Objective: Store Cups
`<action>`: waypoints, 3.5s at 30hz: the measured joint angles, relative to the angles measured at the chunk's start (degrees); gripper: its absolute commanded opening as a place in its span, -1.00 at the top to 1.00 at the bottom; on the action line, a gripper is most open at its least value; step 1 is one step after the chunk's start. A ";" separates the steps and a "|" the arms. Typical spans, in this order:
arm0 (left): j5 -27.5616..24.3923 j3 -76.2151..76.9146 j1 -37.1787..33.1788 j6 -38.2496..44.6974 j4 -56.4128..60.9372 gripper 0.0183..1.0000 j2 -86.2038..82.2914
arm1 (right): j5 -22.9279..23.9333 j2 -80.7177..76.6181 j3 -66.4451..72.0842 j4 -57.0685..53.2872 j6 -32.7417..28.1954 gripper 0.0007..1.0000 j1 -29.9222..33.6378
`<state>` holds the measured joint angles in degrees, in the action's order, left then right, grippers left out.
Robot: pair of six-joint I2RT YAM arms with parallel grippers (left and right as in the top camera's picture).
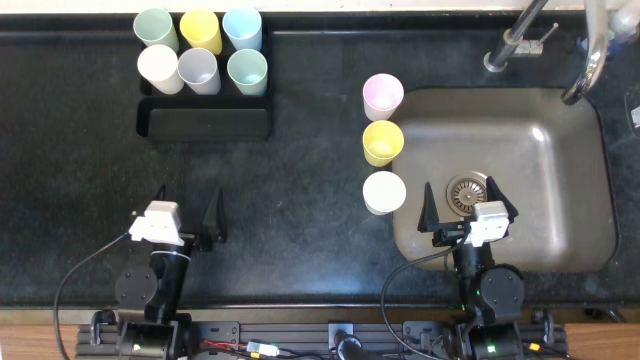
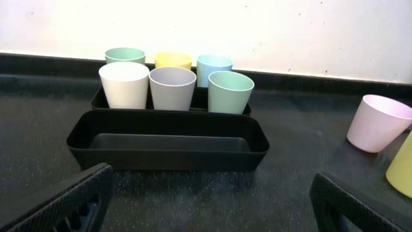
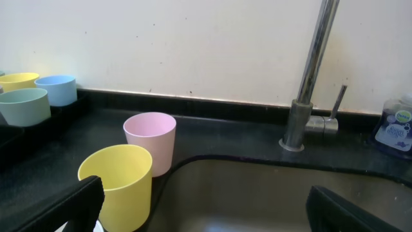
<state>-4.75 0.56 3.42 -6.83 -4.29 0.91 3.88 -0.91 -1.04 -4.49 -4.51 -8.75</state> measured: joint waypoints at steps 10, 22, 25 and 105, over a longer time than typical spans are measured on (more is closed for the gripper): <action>0.00 0.00 0.00 0.00 0.00 -1.00 0.00 | 0.00 0.00 0.00 -0.04 0.00 -1.00 0.00; 0.00 0.00 0.00 0.00 0.00 -1.00 0.00 | 0.00 0.00 0.00 -0.02 0.00 -1.00 0.00; 0.00 0.00 0.00 0.00 0.00 -1.00 0.00 | 0.00 0.00 0.00 0.00 0.00 -1.00 -0.02; 11.47 140.80 35.45 -33.62 -64.61 -1.00 135.19 | 0.02 0.00 0.00 -0.02 0.00 -1.00 -0.02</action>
<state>6.72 141.36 38.87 -40.45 -68.90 136.09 3.90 -0.91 -1.04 -4.51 -4.51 -8.78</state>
